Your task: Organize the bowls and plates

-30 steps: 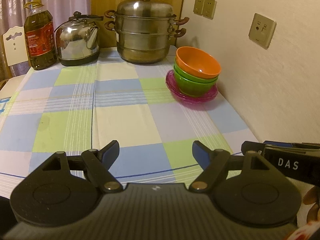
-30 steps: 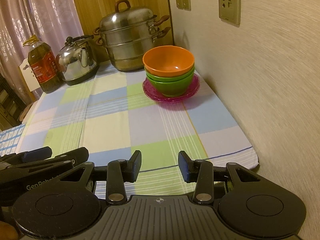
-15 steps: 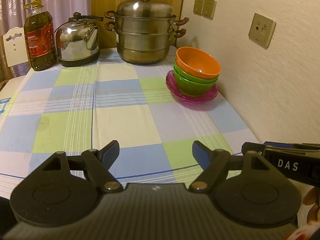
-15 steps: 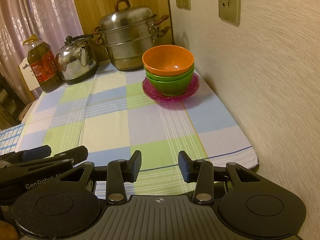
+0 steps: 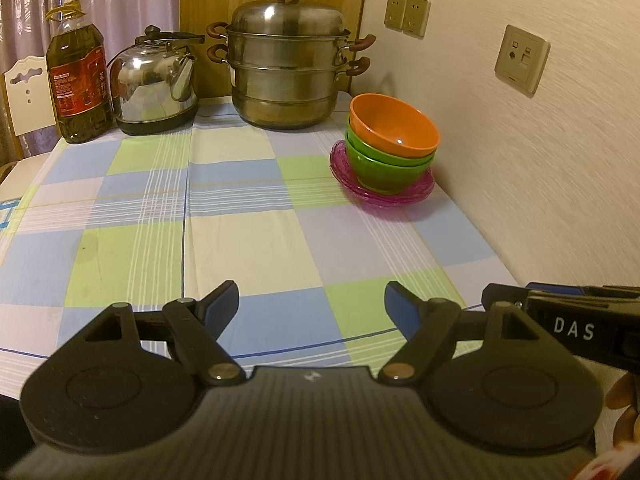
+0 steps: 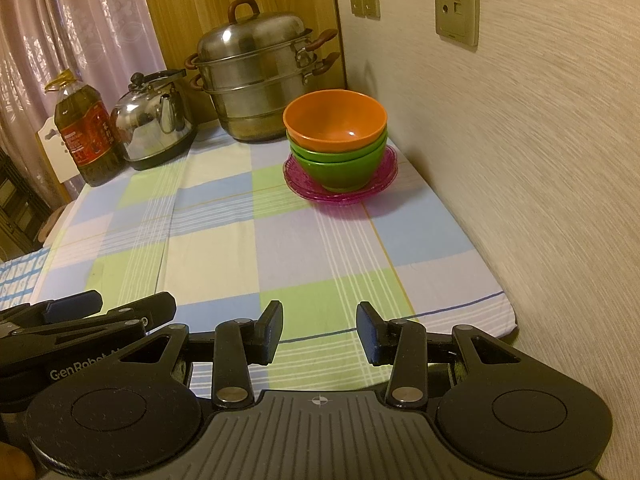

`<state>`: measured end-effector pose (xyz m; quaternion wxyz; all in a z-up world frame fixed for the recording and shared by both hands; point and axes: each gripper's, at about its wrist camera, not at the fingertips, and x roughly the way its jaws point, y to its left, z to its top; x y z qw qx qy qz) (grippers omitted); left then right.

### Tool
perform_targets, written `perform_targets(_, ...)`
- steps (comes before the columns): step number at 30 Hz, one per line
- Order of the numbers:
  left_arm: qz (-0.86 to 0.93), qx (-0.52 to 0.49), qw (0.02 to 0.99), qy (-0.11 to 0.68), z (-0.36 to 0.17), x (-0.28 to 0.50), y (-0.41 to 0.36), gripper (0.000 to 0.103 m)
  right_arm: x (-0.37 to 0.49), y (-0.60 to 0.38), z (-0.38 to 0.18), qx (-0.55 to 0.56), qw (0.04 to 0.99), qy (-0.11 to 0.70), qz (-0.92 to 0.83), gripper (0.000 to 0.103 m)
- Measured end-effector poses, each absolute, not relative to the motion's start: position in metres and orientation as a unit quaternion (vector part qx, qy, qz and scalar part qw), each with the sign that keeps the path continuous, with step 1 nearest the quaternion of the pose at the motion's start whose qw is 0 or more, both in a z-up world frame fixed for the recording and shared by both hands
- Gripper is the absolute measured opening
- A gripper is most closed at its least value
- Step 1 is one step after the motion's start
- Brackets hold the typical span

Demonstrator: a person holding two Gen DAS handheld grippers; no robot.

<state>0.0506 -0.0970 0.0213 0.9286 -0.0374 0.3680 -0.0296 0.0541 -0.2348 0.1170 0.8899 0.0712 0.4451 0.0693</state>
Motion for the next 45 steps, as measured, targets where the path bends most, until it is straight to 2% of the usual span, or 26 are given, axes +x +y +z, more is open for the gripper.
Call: perform_targets(45, -0.043, -0.033, 0.928, 0.367, 0.0216, 0.0507, -0.1001, 0.078, 0.0571, -0.2404, 0.1157, 0.074, 0.890, 0.444, 0.068, 0.041)
